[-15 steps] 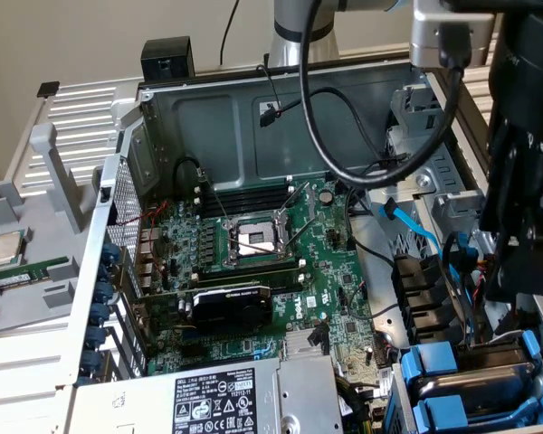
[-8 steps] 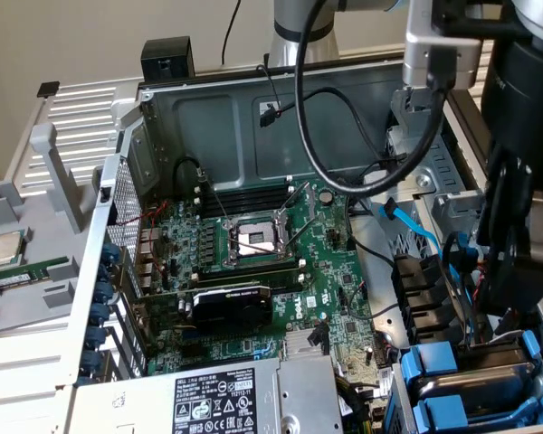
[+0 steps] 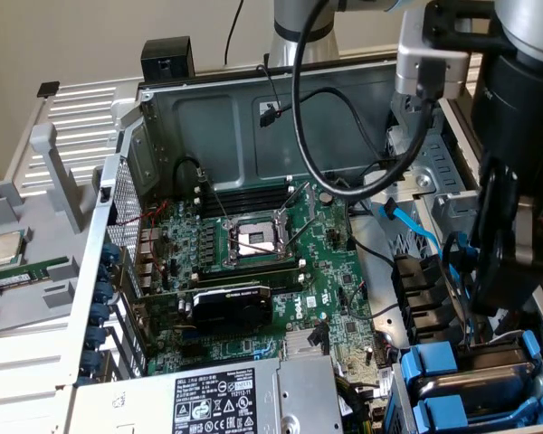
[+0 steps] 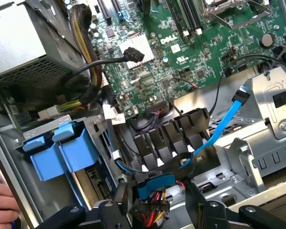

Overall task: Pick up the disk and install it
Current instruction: 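Insert the first disk wire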

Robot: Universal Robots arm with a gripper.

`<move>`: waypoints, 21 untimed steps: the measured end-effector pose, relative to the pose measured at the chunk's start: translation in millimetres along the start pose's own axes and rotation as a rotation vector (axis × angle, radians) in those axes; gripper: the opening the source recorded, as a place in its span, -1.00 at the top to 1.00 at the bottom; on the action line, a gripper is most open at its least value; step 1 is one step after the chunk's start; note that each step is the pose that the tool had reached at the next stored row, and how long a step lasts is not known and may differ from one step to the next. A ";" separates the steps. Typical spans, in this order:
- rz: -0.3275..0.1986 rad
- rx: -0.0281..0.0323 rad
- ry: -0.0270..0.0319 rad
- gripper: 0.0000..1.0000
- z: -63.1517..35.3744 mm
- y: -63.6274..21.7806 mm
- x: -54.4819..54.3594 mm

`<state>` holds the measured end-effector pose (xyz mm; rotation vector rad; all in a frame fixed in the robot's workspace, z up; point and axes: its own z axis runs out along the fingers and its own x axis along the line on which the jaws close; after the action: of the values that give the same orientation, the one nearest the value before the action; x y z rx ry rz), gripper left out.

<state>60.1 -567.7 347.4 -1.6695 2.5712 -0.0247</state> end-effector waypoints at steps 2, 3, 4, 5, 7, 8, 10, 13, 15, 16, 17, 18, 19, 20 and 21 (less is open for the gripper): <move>0.009 0.0009 0.0003 -0.20 1.8 0.6 -0.5; 0.013 0.0014 0.0005 -0.20 1.9 0.5 -0.5; 0.020 0.0024 0.0007 -0.20 1.9 0.5 -0.4; 0.028 0.0037 0.0007 -0.20 1.9 0.6 -0.4; 0.047 0.0061 0.0011 -0.20 2.0 0.6 -0.5; 0.054 0.0065 0.0014 -0.20 2.0 0.8 -0.5; 0.057 0.0068 0.0016 -0.20 2.0 0.8 -0.6; 0.057 0.0073 0.0027 -0.20 2.1 0.8 -0.5; 0.057 0.0079 0.0040 -0.20 2.1 0.8 -0.4; 0.057 0.0081 0.0044 -0.20 1.9 0.7 -0.1; 0.057 0.0081 0.0045 -0.20 1.8 0.5 0.5; 0.057 0.0082 0.0046 -0.20 1.7 0.3 1.0; 0.057 0.0081 0.0045 -0.20 1.7 0.0 1.5; 0.057 0.0081 0.0044 -0.20 1.7 -0.4 2.2; 0.057 0.0081 0.0045 -0.20 1.6 -0.6 2.7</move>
<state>59.7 -570.3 345.7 -1.5945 2.6170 -0.0355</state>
